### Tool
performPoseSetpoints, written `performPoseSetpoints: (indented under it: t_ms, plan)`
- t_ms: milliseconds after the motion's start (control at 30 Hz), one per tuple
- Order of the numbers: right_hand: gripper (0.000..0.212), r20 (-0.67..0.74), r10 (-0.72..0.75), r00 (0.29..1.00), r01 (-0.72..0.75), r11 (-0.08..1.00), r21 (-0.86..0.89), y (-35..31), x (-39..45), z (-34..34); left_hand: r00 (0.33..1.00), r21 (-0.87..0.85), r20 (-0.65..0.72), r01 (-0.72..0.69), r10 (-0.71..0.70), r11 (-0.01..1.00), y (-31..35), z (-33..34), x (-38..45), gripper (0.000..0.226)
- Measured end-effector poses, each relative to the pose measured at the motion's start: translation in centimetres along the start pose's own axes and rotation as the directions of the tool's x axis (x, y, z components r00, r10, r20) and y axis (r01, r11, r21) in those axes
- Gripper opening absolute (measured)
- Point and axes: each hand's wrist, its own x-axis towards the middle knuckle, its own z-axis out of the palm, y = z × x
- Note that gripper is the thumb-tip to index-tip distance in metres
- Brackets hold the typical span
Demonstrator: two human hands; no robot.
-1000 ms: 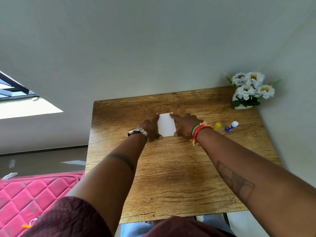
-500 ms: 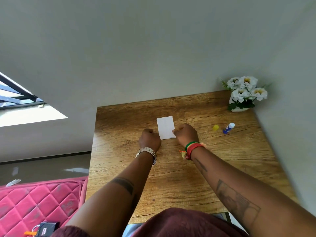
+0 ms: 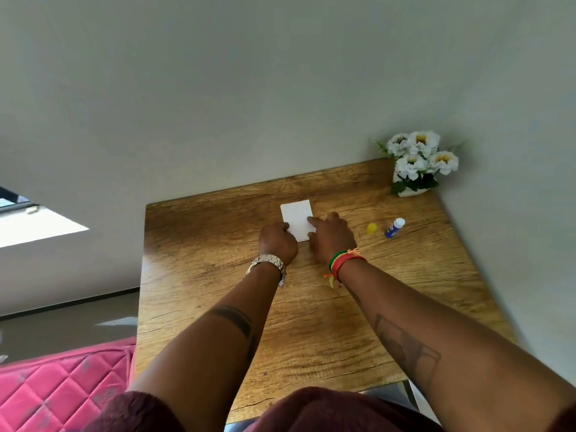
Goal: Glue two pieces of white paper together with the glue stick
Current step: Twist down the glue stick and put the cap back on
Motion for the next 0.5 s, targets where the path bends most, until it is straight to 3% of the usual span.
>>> performPoseSetpoints:
  t_ms: [100, 200, 300, 500]
  plan:
    - [0.050, 0.018, -0.042, 0.999, 0.042, 0.999, 0.025, 0.9, -0.1, -0.5, 1.000, -0.009, -0.005, -0.026, 0.026, 1.000, 0.6, 0.1, 0.2, 0.038]
    - [0.042, -0.098, -0.028, 0.995, 0.052, 0.967, 0.248, 1.8, -1.4, -1.0, 0.989, -0.013, -0.089, -0.118, 0.116, 0.993, 0.8, 0.5, -0.1, 0.031]
    - [0.020, -0.242, 0.036, 0.970, 0.077, 0.893, 0.442, 3.5, -3.7, -1.2, 0.964, 0.012, -0.078, -0.254, 0.254, 0.967, 1.6, 1.6, -1.2, 0.028]
    - [0.014, -0.331, 0.288, 0.899, -0.021, 0.782, 0.623, 8.4, -7.9, -0.5, 0.933, -0.099, 0.031, -0.355, 0.360, 0.930, 5.4, 6.1, -3.2, 0.023]
